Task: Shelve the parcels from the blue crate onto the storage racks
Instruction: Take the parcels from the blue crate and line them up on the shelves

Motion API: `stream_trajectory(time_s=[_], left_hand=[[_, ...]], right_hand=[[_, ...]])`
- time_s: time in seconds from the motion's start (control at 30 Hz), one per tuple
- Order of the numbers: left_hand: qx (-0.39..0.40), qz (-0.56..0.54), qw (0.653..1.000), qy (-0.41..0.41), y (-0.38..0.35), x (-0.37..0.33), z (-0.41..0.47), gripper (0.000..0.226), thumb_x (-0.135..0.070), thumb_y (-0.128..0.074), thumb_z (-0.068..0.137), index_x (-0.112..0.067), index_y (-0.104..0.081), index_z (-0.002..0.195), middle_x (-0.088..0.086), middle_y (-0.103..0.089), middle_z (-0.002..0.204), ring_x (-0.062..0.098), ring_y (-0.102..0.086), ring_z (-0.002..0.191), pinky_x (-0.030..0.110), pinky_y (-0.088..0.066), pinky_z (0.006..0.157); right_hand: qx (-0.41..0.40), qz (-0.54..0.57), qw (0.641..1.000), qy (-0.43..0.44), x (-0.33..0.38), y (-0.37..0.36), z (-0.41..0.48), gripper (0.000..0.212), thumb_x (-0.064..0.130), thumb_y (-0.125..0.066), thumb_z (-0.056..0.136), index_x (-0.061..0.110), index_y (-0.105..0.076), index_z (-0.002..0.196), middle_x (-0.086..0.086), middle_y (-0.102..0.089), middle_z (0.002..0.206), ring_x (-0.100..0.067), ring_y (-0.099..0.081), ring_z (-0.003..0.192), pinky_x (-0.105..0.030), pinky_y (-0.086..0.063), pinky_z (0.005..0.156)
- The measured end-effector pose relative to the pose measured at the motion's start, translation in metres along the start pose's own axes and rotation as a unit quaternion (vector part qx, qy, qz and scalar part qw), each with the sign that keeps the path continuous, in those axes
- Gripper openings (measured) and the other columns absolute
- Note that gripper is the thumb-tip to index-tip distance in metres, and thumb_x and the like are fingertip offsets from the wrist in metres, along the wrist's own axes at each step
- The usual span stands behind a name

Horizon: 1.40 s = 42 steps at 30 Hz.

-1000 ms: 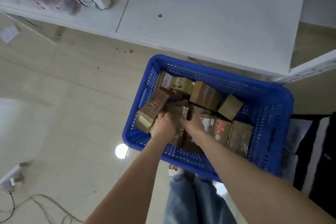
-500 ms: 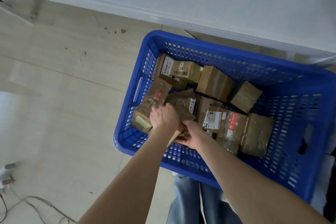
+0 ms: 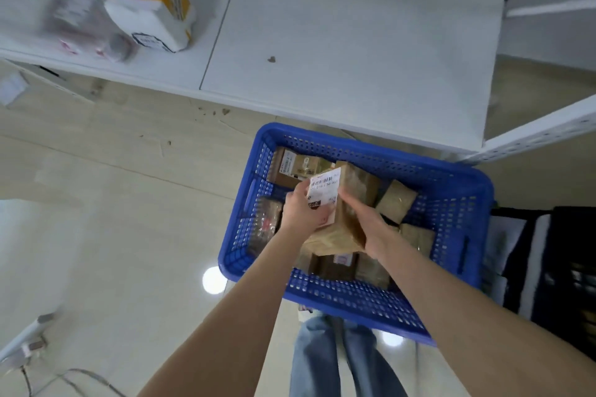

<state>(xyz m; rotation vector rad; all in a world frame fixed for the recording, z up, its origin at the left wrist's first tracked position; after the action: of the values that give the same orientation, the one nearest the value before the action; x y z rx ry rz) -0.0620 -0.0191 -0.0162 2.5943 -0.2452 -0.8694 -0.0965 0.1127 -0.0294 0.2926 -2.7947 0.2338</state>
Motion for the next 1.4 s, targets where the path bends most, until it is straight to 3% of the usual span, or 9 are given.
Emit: stream_trajectory(time_s=[0.1, 0.2, 0.3, 0.47, 0.53, 0.8, 0.9, 1.1, 1.4], left_hand=[[0.006, -0.036, 0.999, 0.008, 0.021, -0.028, -0.027, 0.094, -0.041, -0.080, 0.065, -0.025, -0.029, 0.142, 0.002, -0.052, 0.128, 0.022, -0.057, 0.111, 0.043, -0.050, 0.095], [0.000, -0.172, 0.983, 0.058, 0.048, -0.054, -0.059, 0.112, -0.067, -0.079, 0.050, -0.021, -0.034, 0.142, 0.003, -0.063, 0.123, 0.019, -0.064, 0.105, 0.041, -0.053, 0.090], [0.049, -0.263, 0.960, 0.083, 0.075, -0.084, -0.096, 0.069, -0.061, -0.063, 0.077, -0.020, -0.050, 0.131, 0.004, -0.071, 0.109, 0.018, -0.068, 0.087, 0.031, -0.053, 0.069], [0.083, -0.260, 0.962, 0.018, 0.110, -0.135, -0.140, 0.052, -0.053, -0.065, 0.080, -0.027, -0.056, 0.124, 0.000, -0.073, 0.103, 0.021, -0.068, 0.100, 0.045, -0.054, 0.089], [0.073, -0.256, 0.964, -0.018, 0.121, -0.154, -0.156, 0.059, -0.050, -0.067, 0.080, -0.028, -0.050, 0.132, 0.001, -0.073, 0.104, 0.021, -0.069, 0.099, 0.046, -0.055, 0.088], [0.026, -0.244, 0.965, -0.089, 0.158, -0.212, -0.212, 0.058, -0.039, -0.061, 0.089, -0.030, -0.040, 0.142, -0.002, -0.071, 0.103, 0.008, -0.069, 0.080, 0.024, -0.056, 0.058], [0.004, -0.230, 0.968, -0.097, 0.168, -0.222, -0.228, 0.051, -0.036, -0.058, 0.092, -0.028, -0.044, 0.140, -0.001, -0.070, 0.103, 0.012, -0.068, 0.085, 0.032, -0.057, 0.071], [-0.040, -0.193, 0.973, -0.123, 0.180, -0.236, -0.255, 0.039, -0.032, -0.049, 0.097, -0.025, -0.049, 0.135, -0.002, -0.068, 0.093, 0.013, -0.066, 0.077, 0.030, -0.055, 0.068], [-0.069, -0.153, 0.970, -0.174, 0.196, -0.268, -0.289, 0.039, -0.028, -0.040, 0.101, -0.027, -0.045, 0.139, 0.000, -0.067, 0.103, 0.020, -0.064, 0.092, 0.037, -0.051, 0.081]], right_hand=[[-0.009, -0.004, 1.000, 0.000, 0.026, -0.001, -0.042, 0.112, 0.061, -0.088, 0.032, 0.017, -0.052, 0.128, -0.010, -0.068, 0.111, -0.030, -0.068, 0.096, -0.045, -0.055, 0.086], [0.014, 0.040, 0.998, 0.037, 0.052, -0.006, -0.086, 0.073, 0.049, -0.080, 0.058, 0.019, -0.059, 0.121, -0.010, -0.069, 0.110, -0.030, -0.066, 0.100, -0.046, -0.053, 0.088], [0.065, 0.104, 0.989, 0.080, 0.077, -0.009, -0.133, 0.042, 0.035, -0.064, 0.081, 0.016, -0.061, 0.118, -0.008, -0.069, 0.109, -0.025, -0.064, 0.100, -0.039, -0.054, 0.079], [0.121, 0.165, 0.971, 0.127, 0.112, -0.004, -0.192, 0.033, 0.027, -0.056, 0.086, 0.013, -0.062, 0.116, -0.012, -0.069, 0.108, -0.035, -0.060, 0.112, -0.057, -0.038, 0.105], [0.127, 0.141, 0.972, 0.137, 0.126, -0.002, -0.216, 0.028, 0.029, -0.055, 0.090, 0.017, -0.060, 0.115, -0.008, -0.068, 0.105, -0.031, -0.061, 0.105, -0.058, -0.046, 0.091], [0.104, 0.016, 0.968, 0.226, 0.170, -0.011, -0.285, 0.041, 0.021, -0.063, 0.089, 0.032, -0.053, 0.127, -0.007, -0.068, 0.111, -0.029, -0.061, 0.107, -0.054, -0.049, 0.091], [0.099, 0.014, 0.966, 0.238, 0.176, -0.017, -0.304, 0.045, 0.019, -0.064, 0.088, 0.035, -0.052, 0.128, -0.006, -0.068, 0.110, -0.031, -0.060, 0.109, -0.046, -0.052, 0.079], [0.083, 0.022, 0.961, 0.264, 0.181, -0.029, -0.333, 0.066, 0.015, -0.067, 0.086, 0.034, -0.039, 0.143, -0.002, -0.070, 0.106, -0.028, -0.058, 0.111, -0.051, -0.038, 0.103], [0.076, 0.043, 0.945, 0.316, 0.200, -0.033, -0.371, 0.064, 0.000, -0.065, 0.085, 0.019, -0.043, 0.143, -0.004, -0.070, 0.101, -0.027, -0.067, 0.096, -0.043, -0.053, 0.091]])
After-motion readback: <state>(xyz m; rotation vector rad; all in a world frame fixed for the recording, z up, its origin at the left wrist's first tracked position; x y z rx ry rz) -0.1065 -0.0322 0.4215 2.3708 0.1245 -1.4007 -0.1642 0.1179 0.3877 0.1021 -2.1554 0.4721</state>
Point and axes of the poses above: each hand's wrist, its own z-axis towards the middle knuckle, its own y-axis out of the back of the hand, x = y × z, the point moved 2 cm from there along z, towards the middle knuckle
